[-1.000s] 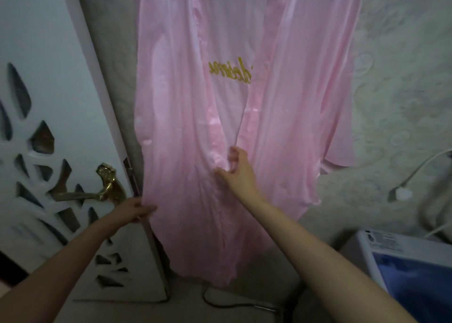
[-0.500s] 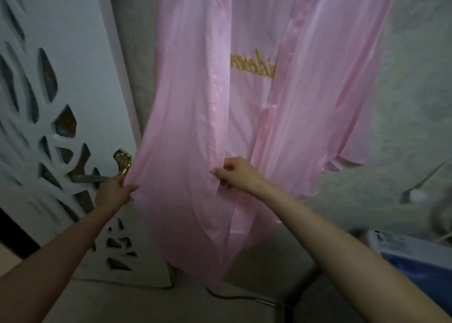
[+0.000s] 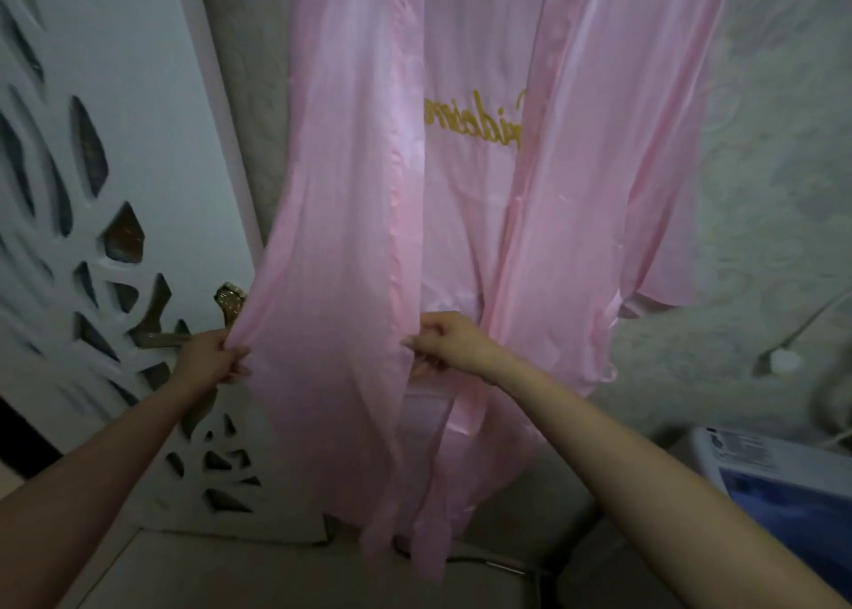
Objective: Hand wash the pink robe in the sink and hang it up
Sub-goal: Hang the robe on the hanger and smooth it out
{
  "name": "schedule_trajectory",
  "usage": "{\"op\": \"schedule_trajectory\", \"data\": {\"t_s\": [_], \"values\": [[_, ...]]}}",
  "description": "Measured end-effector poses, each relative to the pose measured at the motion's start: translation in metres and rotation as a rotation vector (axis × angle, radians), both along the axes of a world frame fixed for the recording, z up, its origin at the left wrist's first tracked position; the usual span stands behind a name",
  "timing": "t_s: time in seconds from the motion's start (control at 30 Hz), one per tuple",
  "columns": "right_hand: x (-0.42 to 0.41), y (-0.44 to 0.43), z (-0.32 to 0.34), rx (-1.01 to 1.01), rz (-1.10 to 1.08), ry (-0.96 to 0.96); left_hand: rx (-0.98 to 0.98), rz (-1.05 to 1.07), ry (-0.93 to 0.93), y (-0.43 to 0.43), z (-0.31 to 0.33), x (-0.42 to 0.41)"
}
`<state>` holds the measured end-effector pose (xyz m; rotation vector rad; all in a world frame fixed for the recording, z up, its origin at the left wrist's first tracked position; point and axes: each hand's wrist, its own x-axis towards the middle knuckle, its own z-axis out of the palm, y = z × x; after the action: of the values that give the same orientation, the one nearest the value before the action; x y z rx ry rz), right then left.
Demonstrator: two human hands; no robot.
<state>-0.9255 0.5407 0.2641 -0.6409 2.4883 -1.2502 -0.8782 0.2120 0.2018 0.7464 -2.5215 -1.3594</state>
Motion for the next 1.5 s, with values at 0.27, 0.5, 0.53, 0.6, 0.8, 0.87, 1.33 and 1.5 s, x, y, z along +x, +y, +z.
{"op": "schedule_trajectory", "data": {"t_s": [0.27,0.5,0.53,0.6,0.8,0.87,1.33,1.5], "values": [[-0.001,0.02,-0.016,-0.108,-0.126,0.157,0.055,0.079,0.038,0.009,-0.006,-0.011],[0.0,0.116,-0.087,-0.465,-0.946,0.284,-0.159,0.167,0.086,0.091,-0.001,-0.027],[-0.006,0.132,-0.095,-0.472,-1.092,0.215,-0.227,0.159,0.172,0.118,0.007,-0.025],[-0.021,0.158,-0.105,-0.463,-1.197,0.033,-0.266,0.012,0.406,0.174,0.024,-0.023],[-0.039,0.167,-0.098,-0.717,-0.829,-0.319,-0.139,-0.641,0.325,0.305,0.048,-0.06],[-0.03,0.166,-0.088,-0.77,-0.685,-0.398,-0.072,-0.651,0.203,0.316,0.05,-0.071],[-0.011,0.22,-0.091,-0.516,-0.727,-0.325,-0.172,-0.669,0.143,0.293,0.041,-0.068],[-0.017,0.245,-0.089,-0.45,-0.956,-0.053,-0.41,-0.6,0.183,0.237,0.051,-0.045]]}}
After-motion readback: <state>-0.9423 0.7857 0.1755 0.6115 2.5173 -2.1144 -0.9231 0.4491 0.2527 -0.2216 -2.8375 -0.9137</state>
